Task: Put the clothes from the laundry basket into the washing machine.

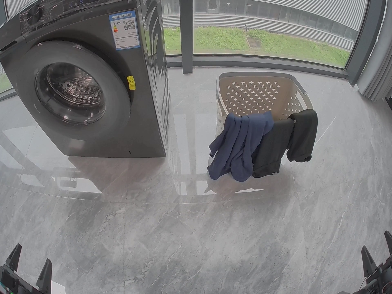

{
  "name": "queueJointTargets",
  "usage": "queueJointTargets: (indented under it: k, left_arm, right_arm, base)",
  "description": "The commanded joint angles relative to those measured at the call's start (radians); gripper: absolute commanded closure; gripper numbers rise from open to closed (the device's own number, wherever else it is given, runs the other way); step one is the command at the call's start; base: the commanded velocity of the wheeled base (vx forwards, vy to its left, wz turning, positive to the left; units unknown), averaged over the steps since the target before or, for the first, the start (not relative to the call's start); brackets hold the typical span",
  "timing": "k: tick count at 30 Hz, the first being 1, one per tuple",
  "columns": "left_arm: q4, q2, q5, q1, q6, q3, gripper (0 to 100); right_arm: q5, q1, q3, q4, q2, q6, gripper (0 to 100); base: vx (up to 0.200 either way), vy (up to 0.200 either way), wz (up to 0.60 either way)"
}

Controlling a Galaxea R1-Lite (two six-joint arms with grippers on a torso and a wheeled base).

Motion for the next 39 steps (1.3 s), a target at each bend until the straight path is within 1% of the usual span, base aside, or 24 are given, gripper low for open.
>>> queueJointTargets:
  k: [1,3,8,12,25,28,33,39]
  left_arm:
    - [0.000,-0.015,0.000,0.001,0.000,0.016,0]
    - [0.000,-0.015,0.000,0.001,0.004,0.016,0]
    - [0.002,-0.015,0.002,0.001,-0.006,0.016,0]
    - [0.002,-0.015,0.006,0.001,-0.004,0.016,0]
    - [0.002,-0.015,0.006,0.001,-0.001,0.016,0]
    - [0.002,-0.015,0.006,0.001,-0.006,0.016,0]
    - [0.000,-0.015,0.006,0.001,-0.006,0.016,0]
    - [0.002,-0.015,0.006,0.001,-0.006,0.016,0]
  right_arm:
    - [0.000,0.000,0.016,0.000,-0.017,0.001,0]
    - [0.000,0.000,0.018,0.000,-0.017,0.001,0]
    - [0.000,0.000,0.018,0.000,-0.017,0.001,0]
    - [0.000,0.000,0.016,0.000,-0.017,0.001,0]
    - [-0.001,0.000,0.016,0.000,-0.017,0.001,0]
    - [-0.001,0.000,0.018,0.000,-0.017,0.003,0]
    - [-0.001,0.000,0.018,0.000,-0.017,0.001,0]
    - [-0.001,0.000,0.018,0.000,-0.017,0.001,0]
  base:
    - [0.000,0.000,0.00]
    - [0.000,0.000,0.00]
    - [0.000,0.000,0.00]
    - [0.000,0.000,0.00]
    - [0.000,-0.200,0.00]
    - [0.000,-0.200,0.00]
    - [0.000,-0.200,0.00]
    - [0.000,0.000,0.00]
